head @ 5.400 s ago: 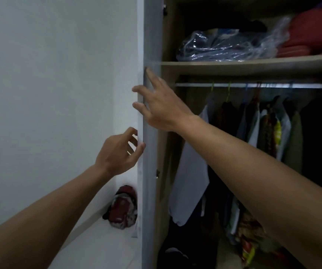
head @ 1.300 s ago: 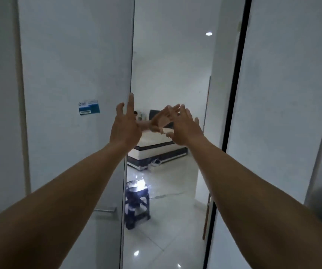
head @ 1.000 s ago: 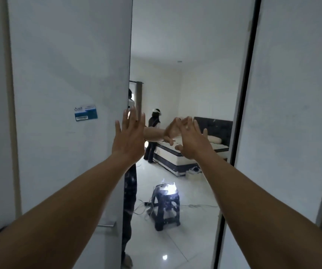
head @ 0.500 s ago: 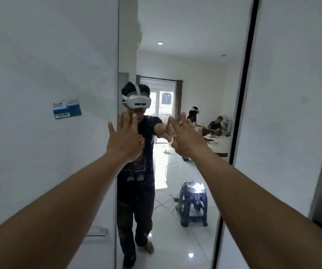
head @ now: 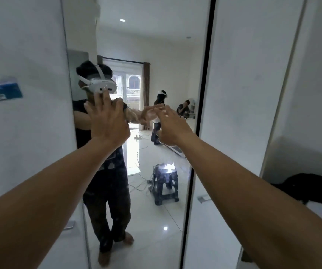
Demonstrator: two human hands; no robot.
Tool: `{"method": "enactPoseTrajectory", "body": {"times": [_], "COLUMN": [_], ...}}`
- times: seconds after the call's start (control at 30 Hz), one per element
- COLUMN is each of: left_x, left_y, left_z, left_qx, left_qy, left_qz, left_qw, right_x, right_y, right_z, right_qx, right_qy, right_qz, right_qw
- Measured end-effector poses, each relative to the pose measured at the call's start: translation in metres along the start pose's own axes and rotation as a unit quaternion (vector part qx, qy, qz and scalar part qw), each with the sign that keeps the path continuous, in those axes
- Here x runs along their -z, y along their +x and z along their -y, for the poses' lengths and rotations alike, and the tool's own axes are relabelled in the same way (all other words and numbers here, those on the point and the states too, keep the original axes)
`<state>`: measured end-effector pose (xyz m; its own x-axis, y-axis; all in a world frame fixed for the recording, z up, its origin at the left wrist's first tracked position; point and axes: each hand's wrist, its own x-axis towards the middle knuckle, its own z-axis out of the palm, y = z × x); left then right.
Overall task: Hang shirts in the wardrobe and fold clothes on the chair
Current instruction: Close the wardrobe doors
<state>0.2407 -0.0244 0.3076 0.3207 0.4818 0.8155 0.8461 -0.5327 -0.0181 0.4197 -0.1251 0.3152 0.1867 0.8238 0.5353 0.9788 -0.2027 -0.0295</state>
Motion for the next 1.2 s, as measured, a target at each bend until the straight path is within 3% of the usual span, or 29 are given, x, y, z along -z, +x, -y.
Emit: {"method": "enactPoseTrajectory", "body": {"times": [0.33, 0.5, 0.63, 0.93, 1.2], "left_x": [-0.025, -0.062, -0.098, -0.156, -0.156], "left_y": [-0.013, -0.029, -0.045, -0.073, -0.082], "left_z": [-0.11, -0.174, -0.227, -0.293, -0.3], "left_qx": [-0.105, -0.124, -0.07, 0.149, 0.181], "left_qy": [-0.076, -0.18, -0.296, -0.418, -0.379], "left_qz": [0.021, 0.088, 0.148, 0.235, 0.223], "left_qw": [0.991, 0.972, 0.941, 0.865, 0.88], "right_x": [-0.039, -0.078, -0.121, -0.226, -0.234], "right_y": [-0.068, -0.099, -0.12, -0.175, -0.196], "right_z": [-0.104, -0.164, -0.209, -0.261, -0.274], "right_qx": [-0.071, -0.094, -0.084, -0.105, -0.079], "right_qy": [0.001, 0.0, -0.013, 0.02, 0.071], "right_qz": [0.046, 0.082, 0.122, 0.323, 0.307], "right_qw": [0.996, 0.992, 0.989, 0.94, 0.946]}}
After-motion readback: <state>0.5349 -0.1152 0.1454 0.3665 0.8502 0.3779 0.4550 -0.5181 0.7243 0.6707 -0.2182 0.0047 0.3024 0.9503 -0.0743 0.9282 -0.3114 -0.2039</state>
